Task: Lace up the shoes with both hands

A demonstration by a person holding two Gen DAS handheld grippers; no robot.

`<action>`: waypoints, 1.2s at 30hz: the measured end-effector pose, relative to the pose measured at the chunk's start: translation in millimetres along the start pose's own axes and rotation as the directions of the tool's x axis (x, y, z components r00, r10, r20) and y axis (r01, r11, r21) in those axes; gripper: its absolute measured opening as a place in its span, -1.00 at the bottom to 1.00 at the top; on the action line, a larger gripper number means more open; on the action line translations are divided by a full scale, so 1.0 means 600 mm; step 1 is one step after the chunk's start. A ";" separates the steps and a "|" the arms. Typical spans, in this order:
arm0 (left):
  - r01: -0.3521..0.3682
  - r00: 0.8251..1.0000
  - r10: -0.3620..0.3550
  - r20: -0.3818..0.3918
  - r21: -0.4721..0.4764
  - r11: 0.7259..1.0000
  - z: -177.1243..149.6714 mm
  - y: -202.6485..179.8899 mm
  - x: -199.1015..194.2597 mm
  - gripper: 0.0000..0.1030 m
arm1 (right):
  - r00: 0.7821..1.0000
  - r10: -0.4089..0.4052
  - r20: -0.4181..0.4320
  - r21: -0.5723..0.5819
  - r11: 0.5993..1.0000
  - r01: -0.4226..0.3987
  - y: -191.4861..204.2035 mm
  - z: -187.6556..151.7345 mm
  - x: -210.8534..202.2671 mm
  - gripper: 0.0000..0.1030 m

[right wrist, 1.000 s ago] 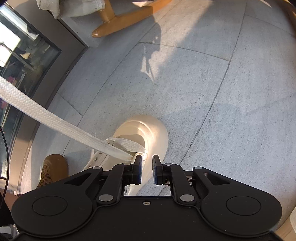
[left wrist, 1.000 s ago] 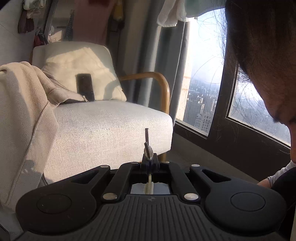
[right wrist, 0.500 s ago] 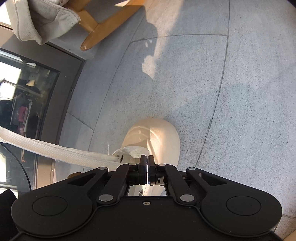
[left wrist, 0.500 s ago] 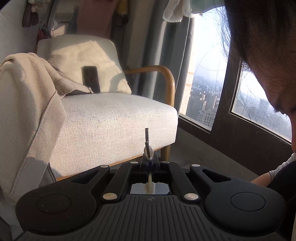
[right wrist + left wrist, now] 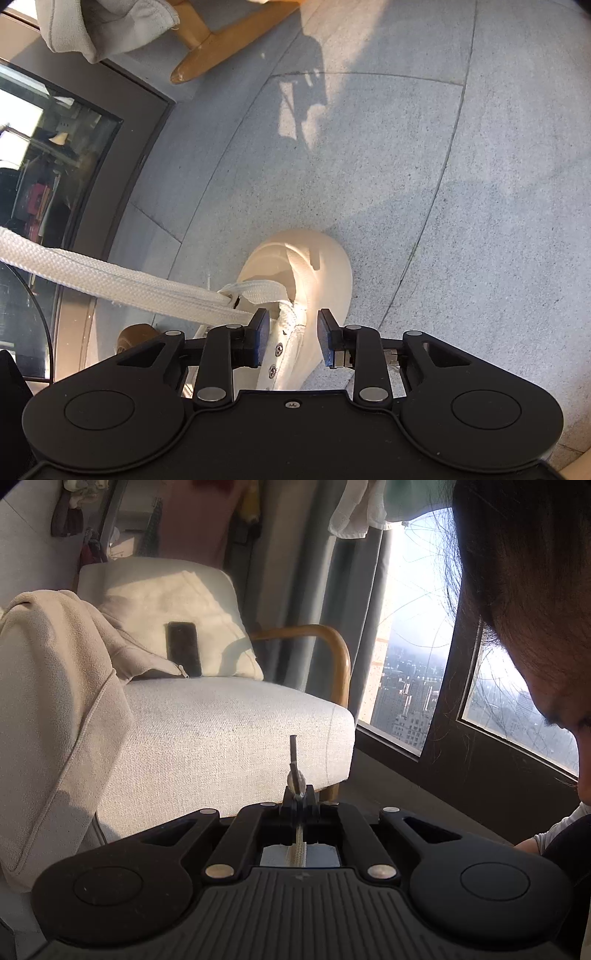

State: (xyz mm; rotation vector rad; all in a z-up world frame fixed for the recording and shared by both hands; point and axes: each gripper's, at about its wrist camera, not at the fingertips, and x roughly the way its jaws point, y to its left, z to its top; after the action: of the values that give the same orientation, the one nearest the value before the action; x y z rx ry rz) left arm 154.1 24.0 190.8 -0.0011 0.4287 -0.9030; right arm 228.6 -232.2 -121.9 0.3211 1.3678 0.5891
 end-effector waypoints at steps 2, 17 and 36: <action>0.015 1.000 -0.015 -0.010 -0.001 1.000 0.002 0.004 0.010 -0.97 | 1.000 0.007 0.012 0.027 1.000 -0.007 -0.008 -0.003 0.007 -0.56; 0.010 0.992 -0.005 -0.127 0.040 0.999 -0.021 -0.003 0.034 -0.97 | 0.989 0.118 -0.094 -0.112 0.985 -0.128 0.023 -0.021 -0.024 -1.00; 0.070 0.997 -0.070 0.041 -0.020 0.997 -0.002 0.010 -0.005 -0.97 | 1.000 0.003 0.011 -0.180 0.984 -0.001 0.013 0.021 -0.020 -0.52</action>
State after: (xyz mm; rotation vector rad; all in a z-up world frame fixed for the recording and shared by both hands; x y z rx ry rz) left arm 156.7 29.8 189.9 -0.0539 0.4026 -0.9657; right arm 238.3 -231.1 -105.2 0.1787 1.2935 0.7063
